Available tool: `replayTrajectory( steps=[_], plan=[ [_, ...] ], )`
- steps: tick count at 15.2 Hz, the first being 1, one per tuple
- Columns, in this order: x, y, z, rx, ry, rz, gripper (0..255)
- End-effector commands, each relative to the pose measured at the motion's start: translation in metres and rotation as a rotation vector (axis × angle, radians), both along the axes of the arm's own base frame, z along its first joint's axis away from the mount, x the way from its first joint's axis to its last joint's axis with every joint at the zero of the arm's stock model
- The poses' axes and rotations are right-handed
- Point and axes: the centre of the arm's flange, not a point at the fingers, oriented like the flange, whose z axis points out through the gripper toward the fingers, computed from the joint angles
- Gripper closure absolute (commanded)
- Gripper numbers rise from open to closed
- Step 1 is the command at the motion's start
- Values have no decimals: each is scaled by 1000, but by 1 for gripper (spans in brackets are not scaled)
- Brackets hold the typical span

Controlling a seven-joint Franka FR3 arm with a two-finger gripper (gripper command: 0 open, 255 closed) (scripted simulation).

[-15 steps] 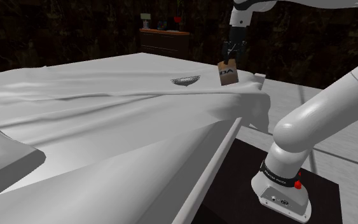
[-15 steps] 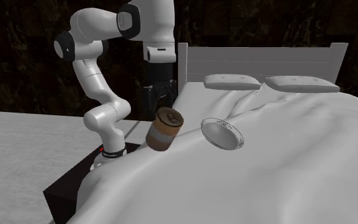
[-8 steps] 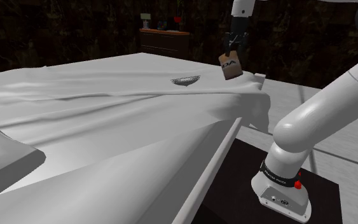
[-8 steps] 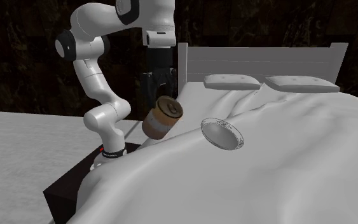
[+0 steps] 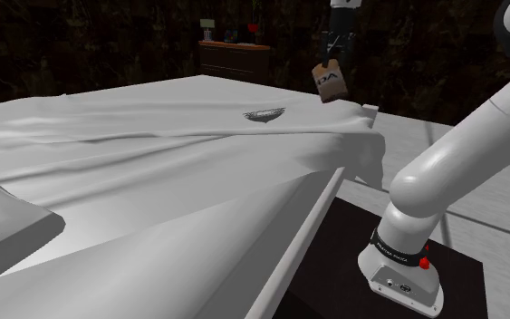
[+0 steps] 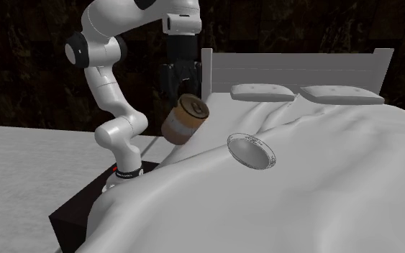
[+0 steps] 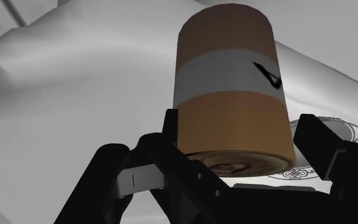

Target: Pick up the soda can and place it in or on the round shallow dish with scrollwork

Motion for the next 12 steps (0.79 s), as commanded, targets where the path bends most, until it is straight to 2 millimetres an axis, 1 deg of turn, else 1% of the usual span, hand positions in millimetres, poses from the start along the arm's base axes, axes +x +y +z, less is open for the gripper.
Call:
replayTrajectory(
  steps=[1, 12],
  plan=[
    [14, 13, 7, 0, 0, 0, 255],
    [120, 106, 42, 0, 0, 0, 255]
  ],
)
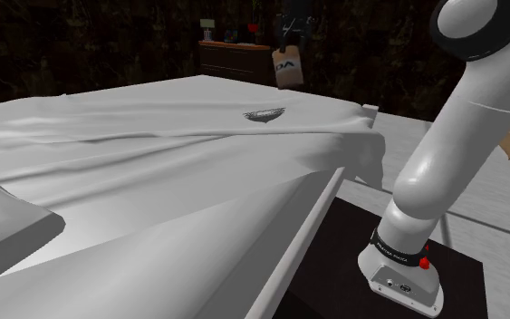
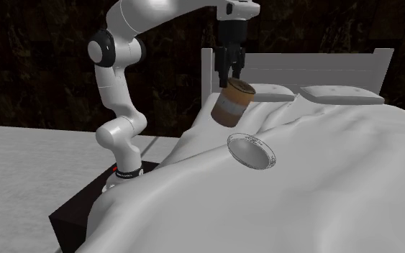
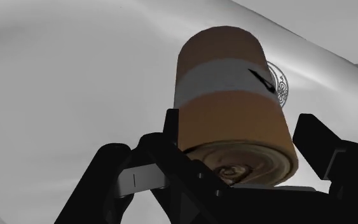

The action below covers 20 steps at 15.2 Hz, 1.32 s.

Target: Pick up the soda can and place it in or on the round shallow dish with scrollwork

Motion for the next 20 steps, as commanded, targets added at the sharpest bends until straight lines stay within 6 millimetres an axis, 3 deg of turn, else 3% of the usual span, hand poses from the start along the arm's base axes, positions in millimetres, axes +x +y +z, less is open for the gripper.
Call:
replayTrajectory(
  steps=[1, 3, 20],
  plan=[
    [20, 19, 8, 1, -1, -1, 255],
    [36, 33, 13, 1, -1, -1, 255],
    [36, 33, -77, 1, -1, -1, 255]
  ],
)
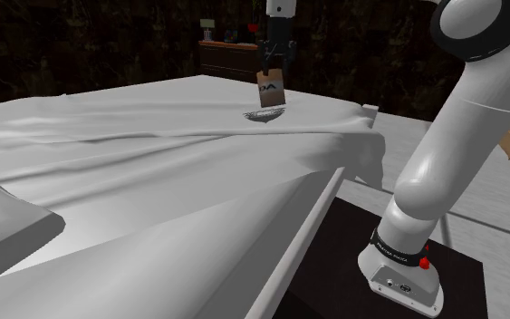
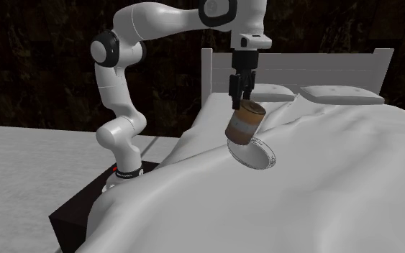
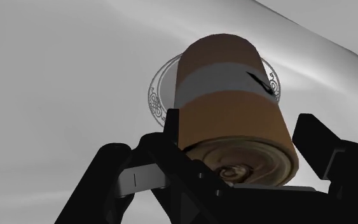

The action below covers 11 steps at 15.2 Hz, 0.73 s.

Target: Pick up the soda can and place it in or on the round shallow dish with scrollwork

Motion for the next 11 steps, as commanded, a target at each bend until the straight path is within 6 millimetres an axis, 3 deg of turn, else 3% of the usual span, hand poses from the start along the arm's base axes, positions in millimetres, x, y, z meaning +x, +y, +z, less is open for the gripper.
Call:
replayTrajectory(
  steps=[1, 5, 11],
  plan=[
    [1, -1, -11, 0, -1, 0, 255],
    [1, -1, -35, 0, -1, 0, 255],
    [1, -1, -35, 0, -1, 0, 255]
  ],
)
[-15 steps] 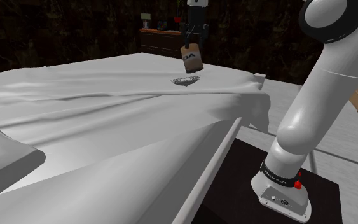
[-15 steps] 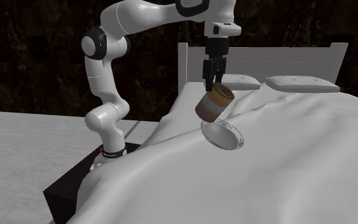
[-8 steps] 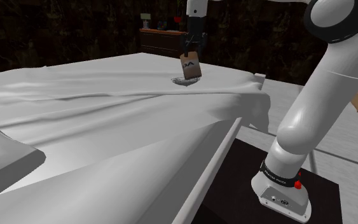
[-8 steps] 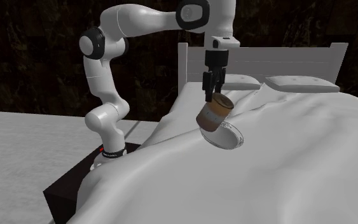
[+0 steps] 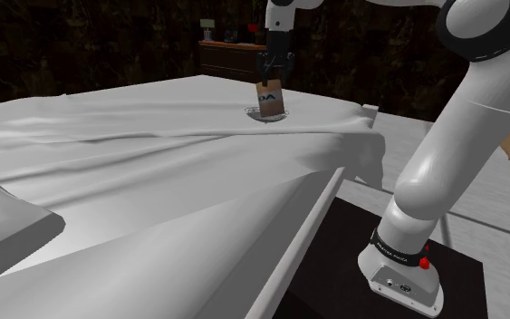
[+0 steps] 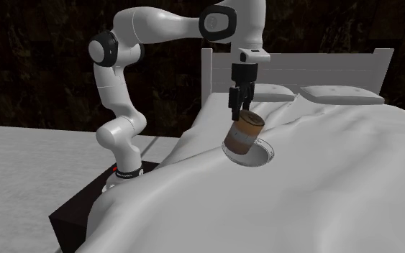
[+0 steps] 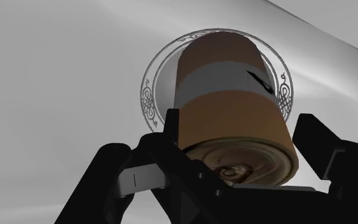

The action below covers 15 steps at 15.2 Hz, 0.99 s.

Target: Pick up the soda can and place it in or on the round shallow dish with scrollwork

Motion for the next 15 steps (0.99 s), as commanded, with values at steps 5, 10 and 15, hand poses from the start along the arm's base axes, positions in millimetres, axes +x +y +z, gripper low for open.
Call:
replayTrajectory(
  steps=[5, 10, 15],
  plan=[
    [0, 0, 0, 0, -1, 0, 0],
    [0, 0, 27, 0, -1, 0, 0],
    [0, 0, 50, 0, -1, 0, 0]
  ],
)
